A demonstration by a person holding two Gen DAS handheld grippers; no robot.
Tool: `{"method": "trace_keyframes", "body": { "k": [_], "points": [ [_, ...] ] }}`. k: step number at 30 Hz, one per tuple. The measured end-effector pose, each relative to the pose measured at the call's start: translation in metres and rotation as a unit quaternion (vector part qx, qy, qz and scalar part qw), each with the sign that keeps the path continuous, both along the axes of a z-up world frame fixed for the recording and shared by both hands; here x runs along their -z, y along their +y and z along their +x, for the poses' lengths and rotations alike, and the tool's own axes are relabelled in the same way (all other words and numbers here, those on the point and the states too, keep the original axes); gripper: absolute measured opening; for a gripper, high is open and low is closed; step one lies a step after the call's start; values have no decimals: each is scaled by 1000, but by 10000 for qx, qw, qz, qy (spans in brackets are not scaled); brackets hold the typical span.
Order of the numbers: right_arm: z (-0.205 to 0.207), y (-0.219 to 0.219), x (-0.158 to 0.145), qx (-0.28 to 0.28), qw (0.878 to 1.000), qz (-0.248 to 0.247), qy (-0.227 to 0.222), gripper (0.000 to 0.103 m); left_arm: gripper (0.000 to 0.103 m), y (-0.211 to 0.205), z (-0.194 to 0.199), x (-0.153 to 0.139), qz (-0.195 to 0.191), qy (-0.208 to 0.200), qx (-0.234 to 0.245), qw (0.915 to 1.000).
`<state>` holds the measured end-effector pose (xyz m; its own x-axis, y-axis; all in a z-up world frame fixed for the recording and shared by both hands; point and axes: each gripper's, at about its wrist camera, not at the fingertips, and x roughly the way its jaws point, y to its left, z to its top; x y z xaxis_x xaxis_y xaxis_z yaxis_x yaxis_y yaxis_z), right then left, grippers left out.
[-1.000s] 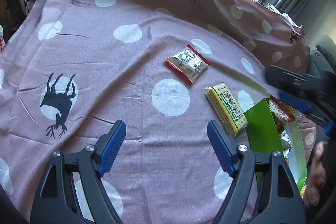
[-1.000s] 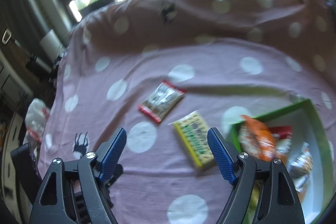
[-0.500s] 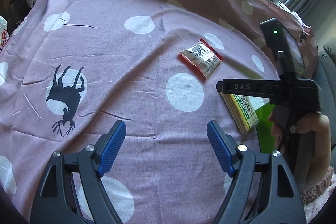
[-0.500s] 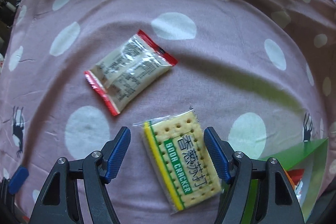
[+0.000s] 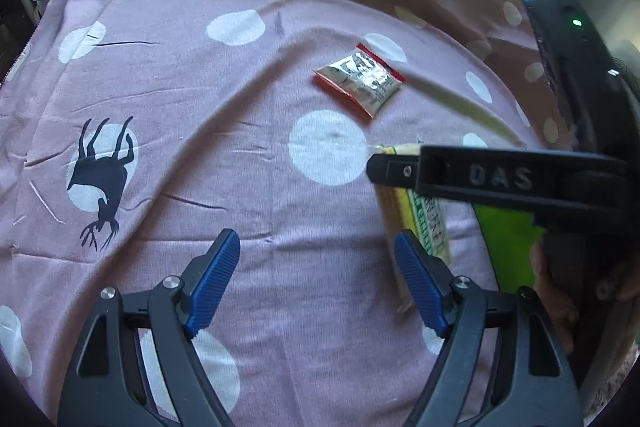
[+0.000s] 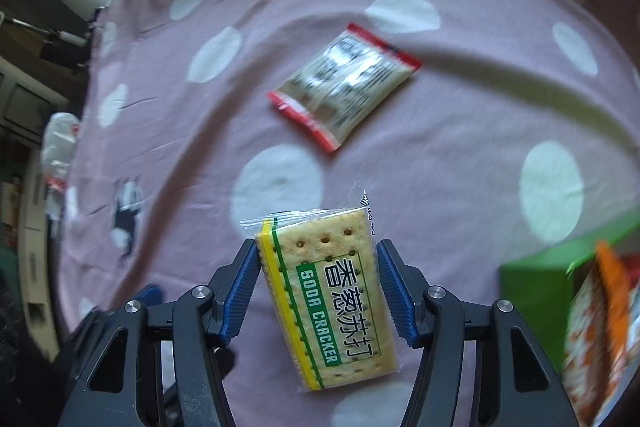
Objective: Organize snacks
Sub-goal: 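Close the right gripper on the Soda Cracker pack and lift it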
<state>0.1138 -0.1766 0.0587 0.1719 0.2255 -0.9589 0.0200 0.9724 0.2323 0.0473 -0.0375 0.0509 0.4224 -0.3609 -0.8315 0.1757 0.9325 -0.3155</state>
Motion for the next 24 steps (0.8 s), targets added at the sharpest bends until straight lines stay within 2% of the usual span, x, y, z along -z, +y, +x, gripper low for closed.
{"method": "trace_keyframes", "body": {
  "k": [3,11,18,20,22,24],
  "points": [
    [-15,1,0,124,9991,398,113,61,80,-2,0,1,-74,70,111,9999],
    [-35,-21,-3,737,9946,702,-183,61,79,-22,-4,11,78,227,416,9988],
    [-40,-32,10,975,9872,1235,-253,61,65,-40,-3,27,45,458,651,9968],
    [-38,-33,18,953,9863,1340,-99,61,62,-43,-2,29,12,430,659,9969],
    [-37,-31,26,985,9851,1411,23,61,47,-45,-1,28,-163,411,722,9964],
    [-38,-29,27,963,9856,1393,6,60,48,-45,0,27,-207,402,676,9967]
  ]
}}
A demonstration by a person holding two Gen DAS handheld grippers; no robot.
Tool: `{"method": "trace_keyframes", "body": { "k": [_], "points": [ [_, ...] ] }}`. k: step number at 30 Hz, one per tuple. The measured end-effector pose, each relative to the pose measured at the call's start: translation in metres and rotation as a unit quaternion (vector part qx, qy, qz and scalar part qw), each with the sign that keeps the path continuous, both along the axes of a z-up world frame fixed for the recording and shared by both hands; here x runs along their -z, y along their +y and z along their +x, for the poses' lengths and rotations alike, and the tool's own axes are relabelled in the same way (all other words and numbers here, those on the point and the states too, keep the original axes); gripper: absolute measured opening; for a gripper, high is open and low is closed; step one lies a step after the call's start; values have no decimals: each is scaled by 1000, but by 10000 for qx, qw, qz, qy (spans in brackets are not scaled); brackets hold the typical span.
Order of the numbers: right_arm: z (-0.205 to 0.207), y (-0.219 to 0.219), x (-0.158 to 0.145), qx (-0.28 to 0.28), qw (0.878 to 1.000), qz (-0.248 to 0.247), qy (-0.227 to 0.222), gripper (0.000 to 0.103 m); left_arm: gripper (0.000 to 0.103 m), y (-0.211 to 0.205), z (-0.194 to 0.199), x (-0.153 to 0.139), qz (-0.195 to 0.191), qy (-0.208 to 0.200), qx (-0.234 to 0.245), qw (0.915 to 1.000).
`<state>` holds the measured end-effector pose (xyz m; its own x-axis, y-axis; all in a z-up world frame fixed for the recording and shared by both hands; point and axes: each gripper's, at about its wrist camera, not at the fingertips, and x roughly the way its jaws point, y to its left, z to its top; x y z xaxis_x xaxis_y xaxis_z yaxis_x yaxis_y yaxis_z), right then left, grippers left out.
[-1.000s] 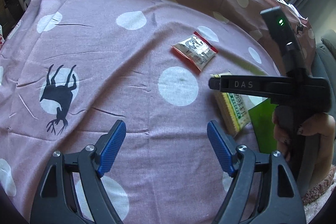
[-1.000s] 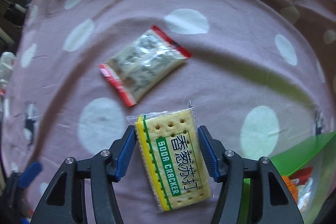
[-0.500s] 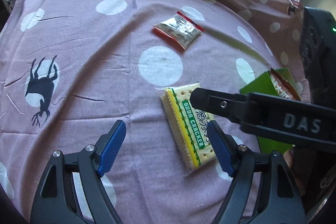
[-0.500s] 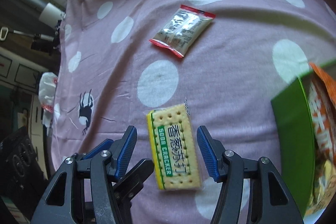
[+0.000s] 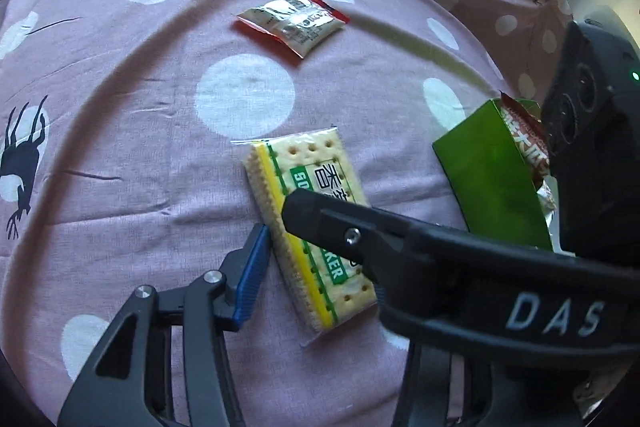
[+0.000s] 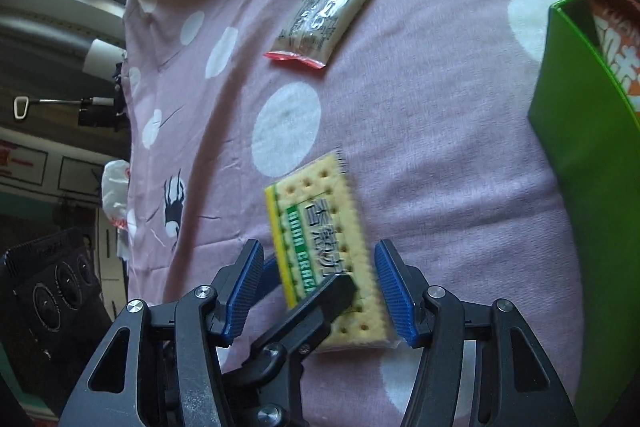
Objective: Organize snacks
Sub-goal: 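Close the right gripper on the Soda Cracker pack and lift it, then carry the cracker pack into the green box and open the right gripper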
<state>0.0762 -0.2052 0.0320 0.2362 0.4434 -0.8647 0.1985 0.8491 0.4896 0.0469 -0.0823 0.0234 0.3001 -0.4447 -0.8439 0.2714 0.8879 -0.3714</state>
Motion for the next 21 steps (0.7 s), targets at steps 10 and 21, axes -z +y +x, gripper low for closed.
{"method": "trace_keyframes", "body": {
  "k": [10,21],
  "points": [
    [-18,-2,-47,20,9978,-171,-636,58,45,-10,-25,-51,-31,-1114,-46,9938],
    [-56,-87,-103,1185,9796,-544,-1529,58,46,-99,-38,-87,-441,-1741,1016,9785]
  ]
}}
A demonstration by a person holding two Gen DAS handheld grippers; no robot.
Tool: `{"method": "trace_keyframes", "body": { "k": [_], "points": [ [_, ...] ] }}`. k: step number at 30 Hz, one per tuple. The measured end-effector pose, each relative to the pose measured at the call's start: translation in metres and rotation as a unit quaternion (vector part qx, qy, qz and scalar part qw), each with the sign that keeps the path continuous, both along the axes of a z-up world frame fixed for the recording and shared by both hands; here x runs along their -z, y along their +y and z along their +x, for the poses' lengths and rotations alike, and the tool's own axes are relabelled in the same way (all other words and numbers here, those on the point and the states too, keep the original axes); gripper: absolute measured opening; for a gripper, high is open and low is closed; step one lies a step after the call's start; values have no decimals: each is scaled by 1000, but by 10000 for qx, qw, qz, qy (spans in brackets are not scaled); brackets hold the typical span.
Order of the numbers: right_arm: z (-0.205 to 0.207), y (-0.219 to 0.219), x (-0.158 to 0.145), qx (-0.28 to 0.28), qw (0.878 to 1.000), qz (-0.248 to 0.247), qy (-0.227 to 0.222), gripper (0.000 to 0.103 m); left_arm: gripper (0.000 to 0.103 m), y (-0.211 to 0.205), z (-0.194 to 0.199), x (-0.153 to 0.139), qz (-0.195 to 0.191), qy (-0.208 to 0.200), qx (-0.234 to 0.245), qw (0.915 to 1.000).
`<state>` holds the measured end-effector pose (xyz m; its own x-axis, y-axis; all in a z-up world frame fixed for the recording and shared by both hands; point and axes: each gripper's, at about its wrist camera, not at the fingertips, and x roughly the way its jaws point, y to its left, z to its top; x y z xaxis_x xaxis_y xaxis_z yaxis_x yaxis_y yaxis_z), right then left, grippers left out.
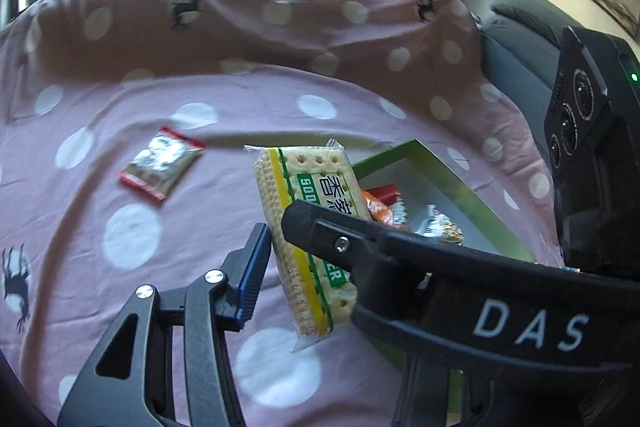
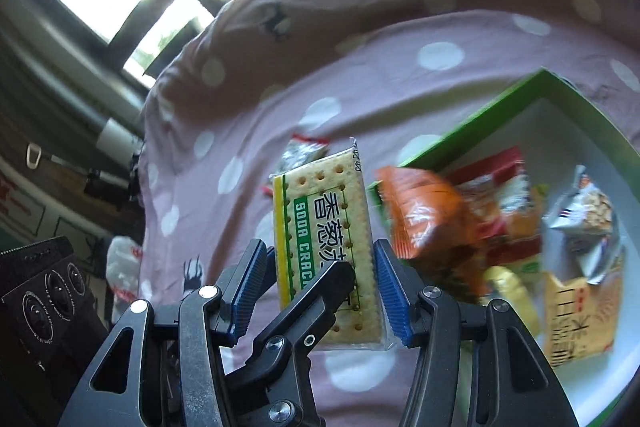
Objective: Organize snacks
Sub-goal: 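Carry the cracker pack into the green box and open the right gripper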
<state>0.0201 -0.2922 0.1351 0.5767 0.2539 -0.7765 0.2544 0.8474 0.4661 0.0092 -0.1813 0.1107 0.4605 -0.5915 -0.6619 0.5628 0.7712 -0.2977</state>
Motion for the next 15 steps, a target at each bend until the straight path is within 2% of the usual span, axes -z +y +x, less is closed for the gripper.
{"method": "trace_keyframes", "body": {
  "k": [4,6,15],
  "points": [
    [-9,-42,10,573,9981,188,110,58,47,-38,6,11,87,243,380,9989],
    [-15,-59,12,786,9963,334,82,58,48,-55,8,12,132,198,532,9983],
    [-37,-102,26,1580,9857,503,284,58,46,-100,2,26,275,569,999,9930]
  ]
}}
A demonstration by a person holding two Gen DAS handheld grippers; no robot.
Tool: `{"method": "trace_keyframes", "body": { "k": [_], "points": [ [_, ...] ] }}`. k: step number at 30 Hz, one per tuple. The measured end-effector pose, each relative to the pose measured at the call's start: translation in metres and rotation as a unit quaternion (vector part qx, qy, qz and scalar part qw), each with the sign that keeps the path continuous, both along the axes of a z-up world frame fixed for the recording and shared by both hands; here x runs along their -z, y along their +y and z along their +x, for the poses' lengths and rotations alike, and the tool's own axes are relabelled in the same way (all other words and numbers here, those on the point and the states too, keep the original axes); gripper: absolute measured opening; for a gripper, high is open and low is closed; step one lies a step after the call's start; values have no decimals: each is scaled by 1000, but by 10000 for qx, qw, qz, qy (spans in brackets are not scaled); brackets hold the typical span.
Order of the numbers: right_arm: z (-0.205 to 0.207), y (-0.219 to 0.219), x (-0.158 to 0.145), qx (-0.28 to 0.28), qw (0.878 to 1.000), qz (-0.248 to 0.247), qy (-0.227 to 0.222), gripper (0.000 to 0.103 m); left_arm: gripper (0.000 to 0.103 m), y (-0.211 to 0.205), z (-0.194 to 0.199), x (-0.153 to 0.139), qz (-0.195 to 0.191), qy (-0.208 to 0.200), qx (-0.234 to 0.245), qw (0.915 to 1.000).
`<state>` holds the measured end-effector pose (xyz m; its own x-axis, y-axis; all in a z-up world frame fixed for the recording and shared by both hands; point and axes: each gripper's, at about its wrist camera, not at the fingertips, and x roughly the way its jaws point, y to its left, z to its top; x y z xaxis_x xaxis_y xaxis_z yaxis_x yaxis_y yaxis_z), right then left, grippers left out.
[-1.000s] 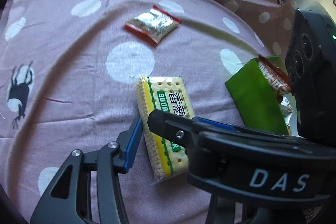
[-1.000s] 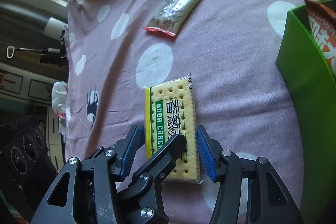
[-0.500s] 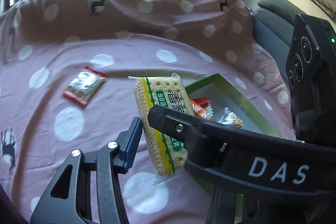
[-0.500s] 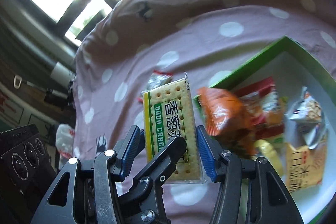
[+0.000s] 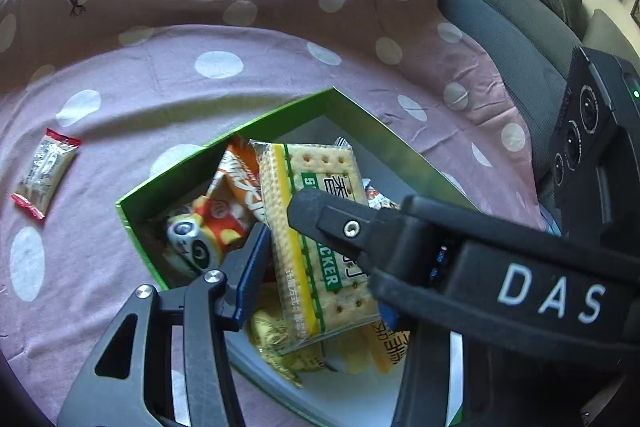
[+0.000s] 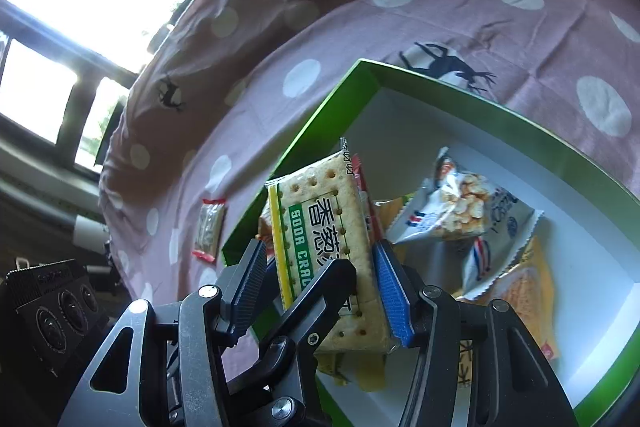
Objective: Organize snacks
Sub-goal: 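Carry the cracker pack into the green box and open the right gripper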
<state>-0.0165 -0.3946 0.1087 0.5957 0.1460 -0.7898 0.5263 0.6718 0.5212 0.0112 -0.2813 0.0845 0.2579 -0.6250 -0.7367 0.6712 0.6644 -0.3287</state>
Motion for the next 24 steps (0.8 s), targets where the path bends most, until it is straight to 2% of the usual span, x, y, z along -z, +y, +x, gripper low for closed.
{"method": "trace_keyframes", "body": {
  "k": [6,11,15,20,24],
  "points": [
    [-4,-11,8,201,9996,103,174,58,45,-12,1,10,105,330,99,9994],
    [-6,-14,10,329,9990,67,282,58,45,-12,-2,9,122,227,104,9996],
    [-6,-12,7,337,9990,-52,292,59,47,-3,-4,4,-3,227,20,9997],
    [-6,-4,-3,280,9991,-292,155,69,49,14,-7,-6,-163,164,-108,9997],
    [-5,3,-14,283,9980,-572,19,71,56,42,-13,-22,-377,-29,-249,9990]
  ]
}}
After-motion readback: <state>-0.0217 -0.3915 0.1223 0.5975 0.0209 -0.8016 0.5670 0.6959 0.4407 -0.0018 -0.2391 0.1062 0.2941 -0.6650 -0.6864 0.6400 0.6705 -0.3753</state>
